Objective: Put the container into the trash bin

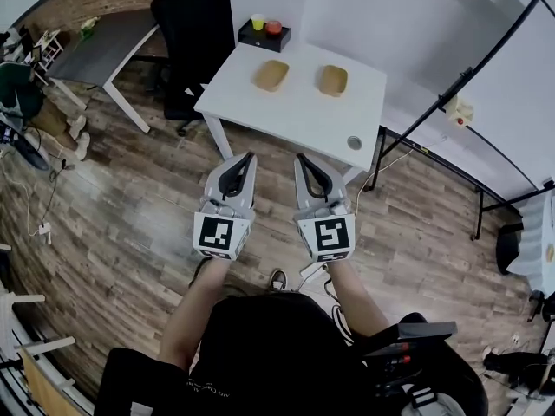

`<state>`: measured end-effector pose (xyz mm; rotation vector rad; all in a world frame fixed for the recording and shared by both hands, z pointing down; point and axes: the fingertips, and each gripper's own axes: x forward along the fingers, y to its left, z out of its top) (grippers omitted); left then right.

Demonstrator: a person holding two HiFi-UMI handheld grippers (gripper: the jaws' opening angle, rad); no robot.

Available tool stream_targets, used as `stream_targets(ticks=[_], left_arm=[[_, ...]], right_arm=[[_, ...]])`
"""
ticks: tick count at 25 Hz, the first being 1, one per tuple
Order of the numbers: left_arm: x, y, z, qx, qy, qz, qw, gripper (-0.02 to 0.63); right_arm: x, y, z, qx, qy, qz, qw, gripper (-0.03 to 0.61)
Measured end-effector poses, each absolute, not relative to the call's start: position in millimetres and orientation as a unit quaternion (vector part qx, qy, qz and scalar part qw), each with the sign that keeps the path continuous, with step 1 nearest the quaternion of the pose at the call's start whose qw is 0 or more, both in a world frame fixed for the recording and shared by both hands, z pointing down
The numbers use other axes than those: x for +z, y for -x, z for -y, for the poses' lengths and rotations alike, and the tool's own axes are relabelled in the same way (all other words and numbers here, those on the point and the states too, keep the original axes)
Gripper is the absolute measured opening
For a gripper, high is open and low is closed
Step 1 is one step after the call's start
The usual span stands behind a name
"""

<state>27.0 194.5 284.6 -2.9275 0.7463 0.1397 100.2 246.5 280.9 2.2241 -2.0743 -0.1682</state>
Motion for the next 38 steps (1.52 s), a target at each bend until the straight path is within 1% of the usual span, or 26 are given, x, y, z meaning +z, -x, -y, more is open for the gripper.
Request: stream_targets(ticks=[5,14,18,21,26,30,35,38], left_arm=[[290.6,-32.3,-185.9,0.032,0.97,-0.238,0.048,-0.002],[304.0,-45.8,-124.6,0.048,0.976,-0.209,0.043,-0.003],[304.6,-45.1,-99.9,0.033,0.981,-0.189,0.031,-0.002],[306.3,-45.7,-78.5,0.045,0.982,-0.179,0.037,-0.003],[319.8,-54.6,-48.3,0.037,0.983,-0.175,0.034,-0.002],[329.5,-75.9,-19.0,0.027,0.982,-0.184,0.03,-0.002],[345.1,-118.7,25.9,0.007,0.978,-0.208,0.026,-0.003],[358.3,-146.4,54.7,-0.001,0.973,-0.23,0.019,-0.003]], right_arm=[[290.8,-106.3,-231.6,-0.049,-0.732,0.678,0.053,0.015],[300.1,-122.9,-180.1,-0.036,-0.749,0.657,0.077,0.015],[304.0,-125.6,-151.8,-0.029,-0.755,0.649,0.088,0.017],[308.7,-123.0,-128.7,-0.03,-0.753,0.651,0.097,0.017],[322.4,-131.9,-94.6,-0.021,-0.753,0.651,0.097,0.017],[331.9,-157.8,-63.4,-0.008,-0.747,0.656,0.109,0.017],[356.9,-208.9,-5.2,-0.008,-0.73,0.677,0.092,0.017],[370.4,-239.6,29.6,0.002,-0.714,0.694,0.096,0.017]])
